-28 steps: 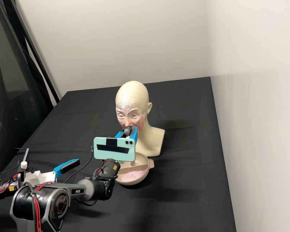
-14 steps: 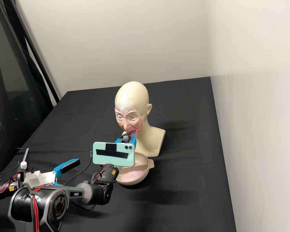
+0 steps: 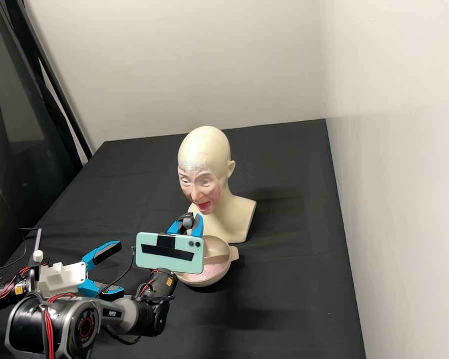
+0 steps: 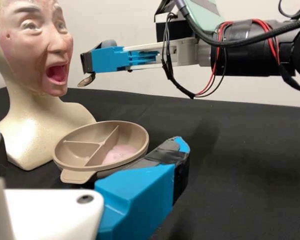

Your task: Feed the grandma with a spoon

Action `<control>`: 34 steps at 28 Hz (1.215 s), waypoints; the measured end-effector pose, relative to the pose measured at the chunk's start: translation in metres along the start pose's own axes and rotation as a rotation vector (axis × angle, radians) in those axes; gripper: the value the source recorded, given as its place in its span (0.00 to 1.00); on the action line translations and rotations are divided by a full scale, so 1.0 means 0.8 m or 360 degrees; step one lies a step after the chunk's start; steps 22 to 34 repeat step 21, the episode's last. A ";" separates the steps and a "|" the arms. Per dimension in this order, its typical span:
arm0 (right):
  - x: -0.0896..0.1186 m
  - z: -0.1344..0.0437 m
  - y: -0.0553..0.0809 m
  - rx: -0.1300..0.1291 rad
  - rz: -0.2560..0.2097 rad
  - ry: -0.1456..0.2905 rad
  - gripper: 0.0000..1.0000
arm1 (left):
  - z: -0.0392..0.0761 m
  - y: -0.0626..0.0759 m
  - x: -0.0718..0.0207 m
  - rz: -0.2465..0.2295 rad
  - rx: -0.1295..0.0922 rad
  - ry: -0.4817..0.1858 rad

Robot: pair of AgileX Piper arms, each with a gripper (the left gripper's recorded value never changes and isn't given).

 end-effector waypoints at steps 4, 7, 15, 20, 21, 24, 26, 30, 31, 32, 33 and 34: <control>-0.009 0.000 0.001 0.0003 0.0007 0.0008 0.00 | -0.001 -0.001 -0.003 0.0018 -0.0011 -0.0001; -0.015 -0.003 0.002 0.0002 0.0039 0.0050 0.00 | -0.002 0.000 -0.010 0.0106 -0.0126 -0.0016; -0.030 -0.002 -0.007 0.0000 0.0038 0.0100 0.00 | -0.002 -0.003 -0.011 0.0163 -0.0201 -0.0014; -0.036 0.003 -0.011 -0.0002 0.0011 0.0077 0.00 | -0.003 -0.006 -0.010 0.0156 -0.0195 -0.0008; -0.036 0.003 -0.011 -0.0002 0.0011 0.0076 0.00 | -0.003 -0.006 -0.010 0.0157 -0.0197 -0.0006; -0.036 0.003 -0.011 -0.0002 0.0011 0.0076 0.00 | -0.003 -0.006 -0.010 0.0157 -0.0197 -0.0006; -0.036 0.003 -0.011 -0.0002 0.0011 0.0076 0.00 | -0.003 -0.006 -0.010 0.0157 -0.0197 -0.0006; -0.036 0.003 -0.011 -0.0002 0.0011 0.0076 0.00 | -0.003 -0.006 -0.010 0.0157 -0.0197 -0.0006; -0.036 0.003 -0.011 -0.0002 0.0011 0.0076 0.00 | -0.003 -0.006 -0.010 0.0157 -0.0197 -0.0006; -0.036 0.003 -0.011 -0.0002 0.0011 0.0076 0.00 | -0.003 -0.006 -0.010 0.0157 -0.0197 -0.0006; -0.036 0.003 -0.011 -0.0002 0.0011 0.0076 0.00 | -0.003 -0.006 -0.010 0.0157 -0.0197 -0.0006; -0.036 0.003 -0.011 -0.0002 0.0011 0.0076 0.00 | -0.003 -0.006 -0.010 0.0157 -0.0197 -0.0006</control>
